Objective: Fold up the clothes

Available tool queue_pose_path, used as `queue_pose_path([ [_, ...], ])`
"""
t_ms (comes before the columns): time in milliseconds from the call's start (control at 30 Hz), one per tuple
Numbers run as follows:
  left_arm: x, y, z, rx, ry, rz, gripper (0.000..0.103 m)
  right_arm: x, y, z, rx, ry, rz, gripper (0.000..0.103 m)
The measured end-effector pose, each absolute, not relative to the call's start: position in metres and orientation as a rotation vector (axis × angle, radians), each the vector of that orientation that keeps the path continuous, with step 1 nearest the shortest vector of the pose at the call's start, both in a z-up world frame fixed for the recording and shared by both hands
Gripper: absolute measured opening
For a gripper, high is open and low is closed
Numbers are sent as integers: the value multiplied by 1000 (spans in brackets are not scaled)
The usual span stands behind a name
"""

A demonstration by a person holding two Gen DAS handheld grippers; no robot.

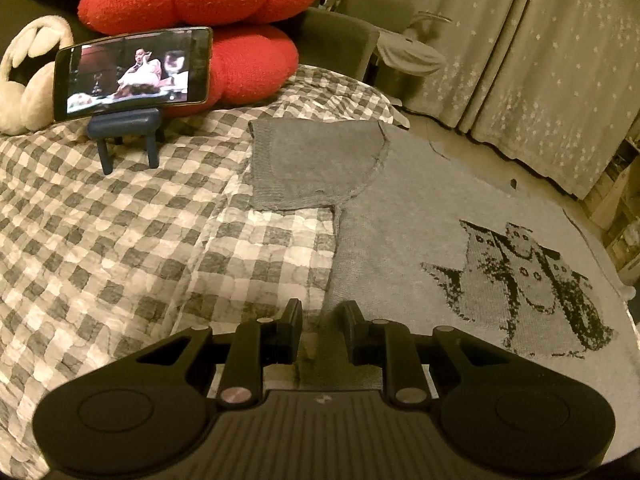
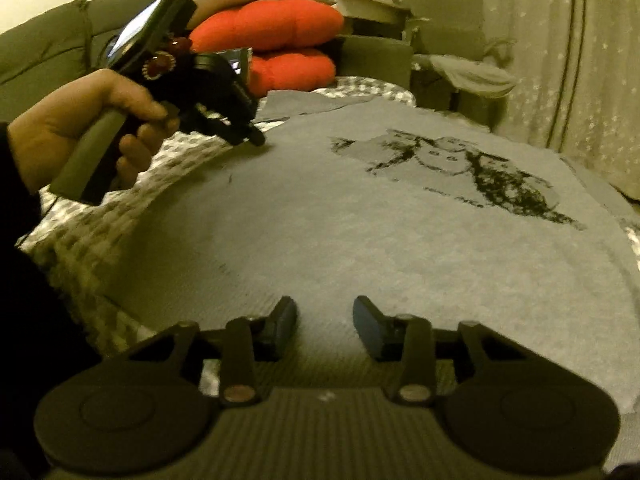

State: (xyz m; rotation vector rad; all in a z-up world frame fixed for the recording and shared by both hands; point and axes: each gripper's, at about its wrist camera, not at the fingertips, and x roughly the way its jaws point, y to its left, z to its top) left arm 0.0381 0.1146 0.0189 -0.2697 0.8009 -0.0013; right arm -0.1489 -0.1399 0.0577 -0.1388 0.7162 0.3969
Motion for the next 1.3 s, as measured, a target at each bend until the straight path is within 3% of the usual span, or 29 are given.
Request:
queue_pose_path([
  [100, 39, 117, 19, -281, 803, -2, 20, -153, -137, 61, -145, 725, 416, 29],
  [933, 38, 121, 21, -300, 797, -5, 20, -158, -58, 69, -167, 676, 575, 29],
  [1300, 33, 181, 25, -462, 743, 118, 20, -168, -20, 69, -195, 645, 694, 32],
])
